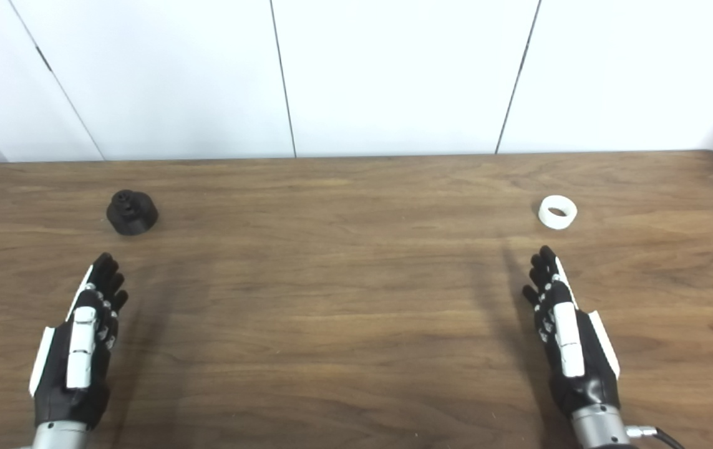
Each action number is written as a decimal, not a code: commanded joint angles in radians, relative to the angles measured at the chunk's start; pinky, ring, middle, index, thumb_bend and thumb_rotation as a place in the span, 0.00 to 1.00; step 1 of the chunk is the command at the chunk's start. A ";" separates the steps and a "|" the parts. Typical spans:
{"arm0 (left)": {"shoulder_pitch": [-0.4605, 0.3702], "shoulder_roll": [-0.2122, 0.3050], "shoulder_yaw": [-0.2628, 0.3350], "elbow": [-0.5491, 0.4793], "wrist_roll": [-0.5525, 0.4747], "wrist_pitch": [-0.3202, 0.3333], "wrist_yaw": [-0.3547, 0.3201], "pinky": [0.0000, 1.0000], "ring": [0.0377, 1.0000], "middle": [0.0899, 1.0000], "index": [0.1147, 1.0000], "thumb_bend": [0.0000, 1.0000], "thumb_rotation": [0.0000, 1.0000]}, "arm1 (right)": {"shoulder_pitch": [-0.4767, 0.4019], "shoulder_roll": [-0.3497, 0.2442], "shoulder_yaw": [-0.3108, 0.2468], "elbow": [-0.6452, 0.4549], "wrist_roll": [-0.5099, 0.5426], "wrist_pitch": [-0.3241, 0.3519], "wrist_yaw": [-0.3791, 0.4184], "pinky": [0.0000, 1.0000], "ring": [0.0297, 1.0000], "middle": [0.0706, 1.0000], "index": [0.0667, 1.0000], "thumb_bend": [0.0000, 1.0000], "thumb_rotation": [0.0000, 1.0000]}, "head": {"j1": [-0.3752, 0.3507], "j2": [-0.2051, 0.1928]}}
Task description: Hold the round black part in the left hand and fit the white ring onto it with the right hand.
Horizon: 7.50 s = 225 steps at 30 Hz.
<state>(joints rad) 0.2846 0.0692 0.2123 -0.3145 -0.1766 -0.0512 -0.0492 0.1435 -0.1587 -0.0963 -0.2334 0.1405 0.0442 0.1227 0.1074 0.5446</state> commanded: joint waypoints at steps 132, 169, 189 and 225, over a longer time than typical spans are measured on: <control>-0.268 0.143 -0.013 -0.067 0.870 0.390 0.181 1.00 0.94 0.89 0.84 0.90 0.34 | -0.001 -0.061 -0.034 0.094 0.076 -0.061 0.041 1.00 1.00 1.00 1.00 0.53 1.00 | 0.370 -0.108; -0.654 0.308 -0.142 0.463 0.840 0.492 0.162 1.00 0.96 0.91 0.83 0.95 0.37 | 0.033 -0.048 -0.022 0.041 0.039 -0.041 0.015 1.00 1.00 1.00 1.00 0.51 1.00 | 0.296 -0.092; -0.748 0.340 -0.206 0.583 0.830 0.520 0.115 1.00 1.00 0.94 0.82 1.00 0.38 | 0.054 -0.041 -0.026 0.014 0.022 -0.026 -0.005 1.00 1.00 0.99 1.00 0.51 1.00 | 0.274 -0.087; -0.813 0.337 -0.255 0.696 0.754 0.510 0.145 1.00 0.98 0.91 0.72 0.91 0.32 | 0.080 -0.038 -0.027 -0.021 0.029 -0.012 -0.006 1.00 1.00 0.99 1.00 0.54 1.00 | 0.243 -0.067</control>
<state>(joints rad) -0.4746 0.3873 -0.0497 0.3838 0.5741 0.4674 0.0658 0.2072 -0.1974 -0.1202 -0.2416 0.1707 0.0252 0.1196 0.3497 0.4771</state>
